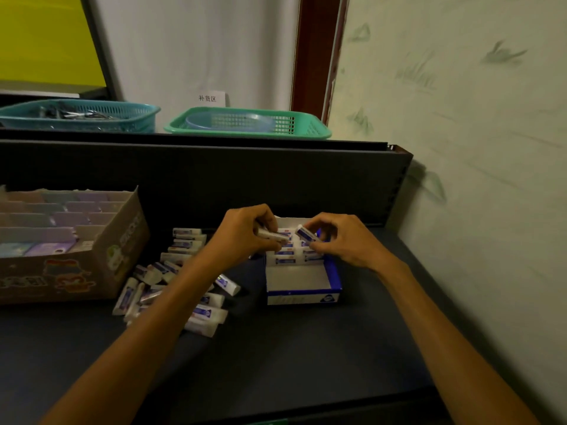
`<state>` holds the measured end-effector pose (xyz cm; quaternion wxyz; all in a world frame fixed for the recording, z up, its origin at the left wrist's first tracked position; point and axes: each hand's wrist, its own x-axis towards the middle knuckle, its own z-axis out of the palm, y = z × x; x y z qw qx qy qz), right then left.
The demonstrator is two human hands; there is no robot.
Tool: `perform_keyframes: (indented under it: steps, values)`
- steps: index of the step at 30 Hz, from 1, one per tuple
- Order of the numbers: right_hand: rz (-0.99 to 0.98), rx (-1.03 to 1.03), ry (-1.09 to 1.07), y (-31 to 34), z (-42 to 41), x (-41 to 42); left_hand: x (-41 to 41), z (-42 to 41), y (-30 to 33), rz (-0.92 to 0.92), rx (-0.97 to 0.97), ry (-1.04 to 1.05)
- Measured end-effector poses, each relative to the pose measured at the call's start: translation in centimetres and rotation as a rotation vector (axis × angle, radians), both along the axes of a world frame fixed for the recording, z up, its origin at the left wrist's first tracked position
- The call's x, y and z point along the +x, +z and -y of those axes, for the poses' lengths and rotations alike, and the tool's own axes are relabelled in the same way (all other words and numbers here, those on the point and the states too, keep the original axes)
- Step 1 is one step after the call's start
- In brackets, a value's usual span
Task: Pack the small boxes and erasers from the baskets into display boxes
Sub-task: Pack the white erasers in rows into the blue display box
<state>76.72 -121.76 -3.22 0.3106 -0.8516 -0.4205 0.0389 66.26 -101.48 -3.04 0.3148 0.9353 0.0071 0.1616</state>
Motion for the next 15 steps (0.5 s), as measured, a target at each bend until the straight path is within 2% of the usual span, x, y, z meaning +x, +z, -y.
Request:
perform_keyframes:
  steps: [15]
  values:
    - [-0.121, 0.189, 0.037, -0.9, 1.3, 1.8, 1.1, 1.4, -1.1, 0.036, 0.119, -0.037]
